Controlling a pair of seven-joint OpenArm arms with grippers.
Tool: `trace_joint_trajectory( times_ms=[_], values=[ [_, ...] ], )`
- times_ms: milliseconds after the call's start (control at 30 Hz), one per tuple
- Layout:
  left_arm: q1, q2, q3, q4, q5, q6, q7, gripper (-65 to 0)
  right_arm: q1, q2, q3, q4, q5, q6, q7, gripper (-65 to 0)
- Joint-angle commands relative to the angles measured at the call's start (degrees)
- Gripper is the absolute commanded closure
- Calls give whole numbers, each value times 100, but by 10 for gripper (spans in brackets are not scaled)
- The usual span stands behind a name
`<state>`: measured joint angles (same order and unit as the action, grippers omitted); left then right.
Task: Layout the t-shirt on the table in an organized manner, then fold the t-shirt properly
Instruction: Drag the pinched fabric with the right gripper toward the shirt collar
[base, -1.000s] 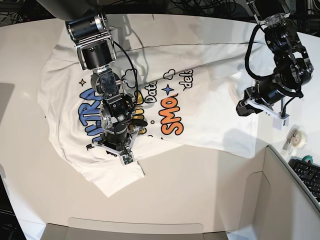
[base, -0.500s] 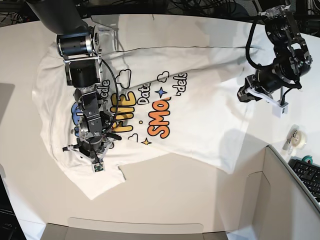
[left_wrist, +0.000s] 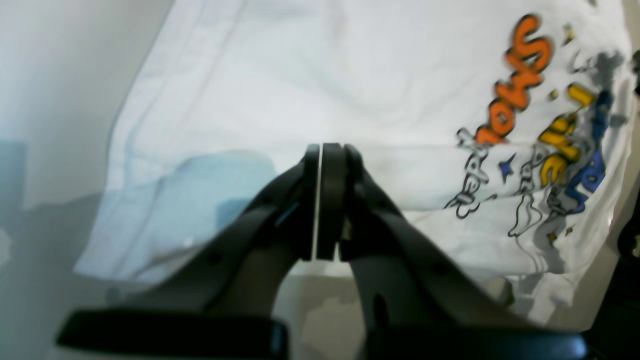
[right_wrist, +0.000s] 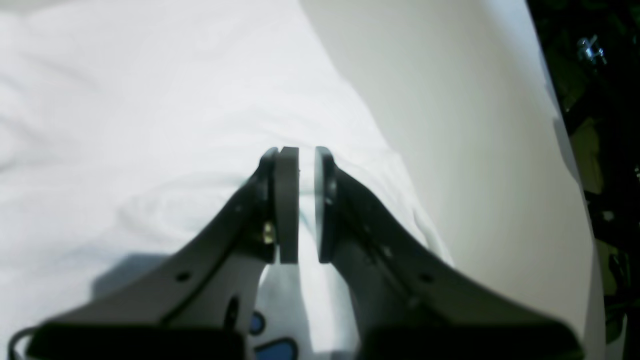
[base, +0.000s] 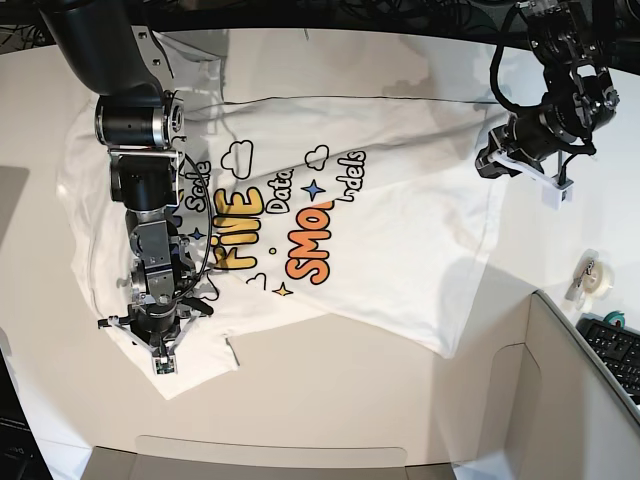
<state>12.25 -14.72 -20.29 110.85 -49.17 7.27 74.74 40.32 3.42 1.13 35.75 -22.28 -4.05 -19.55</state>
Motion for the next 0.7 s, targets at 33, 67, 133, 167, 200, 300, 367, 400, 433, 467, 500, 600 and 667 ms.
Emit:
trace_joint_trajectory(
  times_ms=[33, 67, 133, 167, 200, 300, 367, 400, 433, 467, 500, 600, 667],
  values=[
    [-78, -53, -41, 111, -90, -10, -120, 0, -89, -109, 85, 702, -27, -21, 298, -53],
    [-78, -53, -41, 111, -99, -10, -120, 0, -273, -144, 112, 1080, -27, -12, 289, -53],
    [-78, -53, -50, 120, -99, -10, -129, 0, -792, -162, 85, 2012, -27, 76, 289, -53],
    [-87, -53, -50, 120, -99, -10, -138, 0, -1073, -179, 85, 2478, -27, 181, 298, -53],
    [-95, -53, -50, 120, -99, -10, -138, 0, -1311, -250, 85, 2944, -27, 278, 298, -53],
    [-104, -53, -50, 146, -99, -19, -138, 0, -2128, -390, 120, 4236, -27, 551, 298, -53],
    [-113, -53, -50, 190, -99, -19, -138, 0, -2744, -390, 120, 5027, -27, 647, 289, -53],
    [-113, -53, -50, 216, -99, -19, -138, 0, -3051, -390, 94, 5370, -27, 656, 289, -53],
    [-113, -44, -50, 225, -99, -19, -138, 0, -3350, -382, 76, 5660, -27, 665, 289, -53],
    [-113, -44, -32, 243, -99, -19, -138, 0, -3667, -382, 76, 5959, -27, 718, 289, -53],
    [-113, -44, -32, 252, -99, -19, -138, 0, -3974, -382, 103, 6258, -27, 779, 289, -53],
    [-95, -44, -23, 260, -99, -19, -138, 0, -4836, -382, 120, 7006, -27, 920, 280, -53],
    [-87, -44, -32, 252, -99, -19, -138, 0, -5451, -382, 120, 7489, -27, 929, 272, -53]
  ],
)
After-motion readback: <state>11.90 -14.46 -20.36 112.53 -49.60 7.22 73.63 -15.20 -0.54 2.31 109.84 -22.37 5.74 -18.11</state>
